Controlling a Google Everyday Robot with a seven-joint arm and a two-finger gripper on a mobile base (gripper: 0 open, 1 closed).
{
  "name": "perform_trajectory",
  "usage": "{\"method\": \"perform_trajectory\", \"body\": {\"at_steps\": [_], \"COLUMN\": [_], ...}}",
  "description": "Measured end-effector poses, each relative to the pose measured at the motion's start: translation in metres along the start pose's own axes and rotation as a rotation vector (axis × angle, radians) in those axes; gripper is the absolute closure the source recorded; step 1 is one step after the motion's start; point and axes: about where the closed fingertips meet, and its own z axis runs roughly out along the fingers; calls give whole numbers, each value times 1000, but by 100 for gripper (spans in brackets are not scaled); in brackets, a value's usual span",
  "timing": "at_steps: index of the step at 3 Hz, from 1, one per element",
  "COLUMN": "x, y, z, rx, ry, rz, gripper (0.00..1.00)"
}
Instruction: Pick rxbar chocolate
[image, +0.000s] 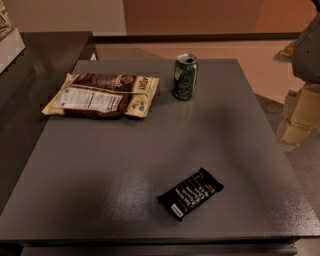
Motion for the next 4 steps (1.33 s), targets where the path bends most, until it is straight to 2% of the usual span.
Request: {"method": "perform_trajectory", "body": {"at_steps": [1,2,4], "x": [0,-4,-18], "y": [0,0,22], "z": [0,5,39], "rx": [0,-63,-213], "ry": [0,-13,-53], "rz": [0,-46,-252], "gripper": [0,0,0]}}
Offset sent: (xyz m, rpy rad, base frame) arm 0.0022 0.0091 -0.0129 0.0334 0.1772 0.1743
